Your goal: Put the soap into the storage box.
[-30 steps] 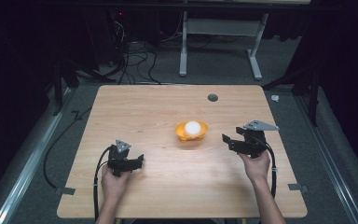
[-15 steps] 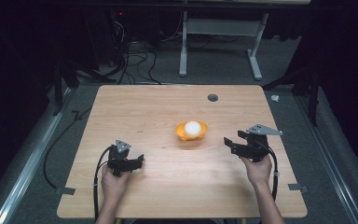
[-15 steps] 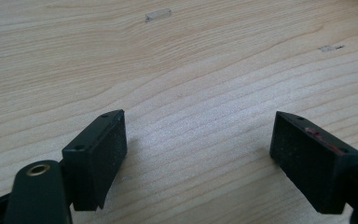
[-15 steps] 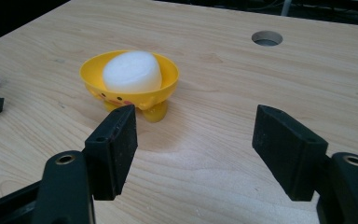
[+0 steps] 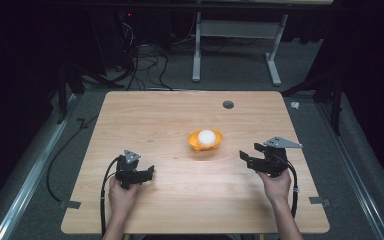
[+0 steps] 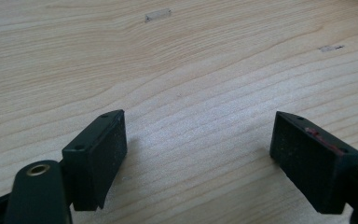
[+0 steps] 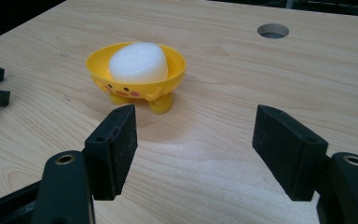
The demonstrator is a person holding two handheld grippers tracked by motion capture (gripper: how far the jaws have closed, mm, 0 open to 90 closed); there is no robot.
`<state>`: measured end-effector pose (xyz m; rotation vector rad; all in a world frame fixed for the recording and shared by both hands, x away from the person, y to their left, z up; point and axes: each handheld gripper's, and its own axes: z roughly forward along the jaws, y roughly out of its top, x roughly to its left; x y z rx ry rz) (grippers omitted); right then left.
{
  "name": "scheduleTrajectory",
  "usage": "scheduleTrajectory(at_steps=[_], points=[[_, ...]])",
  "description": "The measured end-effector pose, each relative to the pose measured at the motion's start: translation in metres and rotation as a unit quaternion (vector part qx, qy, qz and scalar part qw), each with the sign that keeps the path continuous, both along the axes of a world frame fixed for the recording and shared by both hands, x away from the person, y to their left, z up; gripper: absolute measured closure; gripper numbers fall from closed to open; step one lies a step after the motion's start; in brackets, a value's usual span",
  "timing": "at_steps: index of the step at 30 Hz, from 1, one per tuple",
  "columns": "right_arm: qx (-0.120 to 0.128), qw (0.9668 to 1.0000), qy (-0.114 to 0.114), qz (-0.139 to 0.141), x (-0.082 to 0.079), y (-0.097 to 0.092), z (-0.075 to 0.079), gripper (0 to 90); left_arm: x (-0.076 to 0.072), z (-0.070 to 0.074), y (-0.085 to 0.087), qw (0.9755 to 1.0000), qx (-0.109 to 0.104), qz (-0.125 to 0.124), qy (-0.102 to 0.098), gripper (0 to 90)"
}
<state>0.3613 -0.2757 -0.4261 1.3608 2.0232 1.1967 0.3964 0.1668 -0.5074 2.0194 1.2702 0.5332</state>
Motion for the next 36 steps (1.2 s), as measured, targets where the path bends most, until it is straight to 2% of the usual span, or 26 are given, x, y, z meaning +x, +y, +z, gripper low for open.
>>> scheduleTrajectory(at_steps=[18, 36], points=[[0.005, 1.0, 0.004, -0.002, -0.01, 0.005, -0.009, 31.7, 0.0, 0.0, 0.0, 1.0, 0.0, 0.0, 0.0, 19.0], [0.006, 0.9998, 0.018, -0.001, -0.016, 0.008, -0.023, 31.7, 0.0, 0.0, 0.0, 1.0, 0.0, 0.0, 0.0, 19.0]])
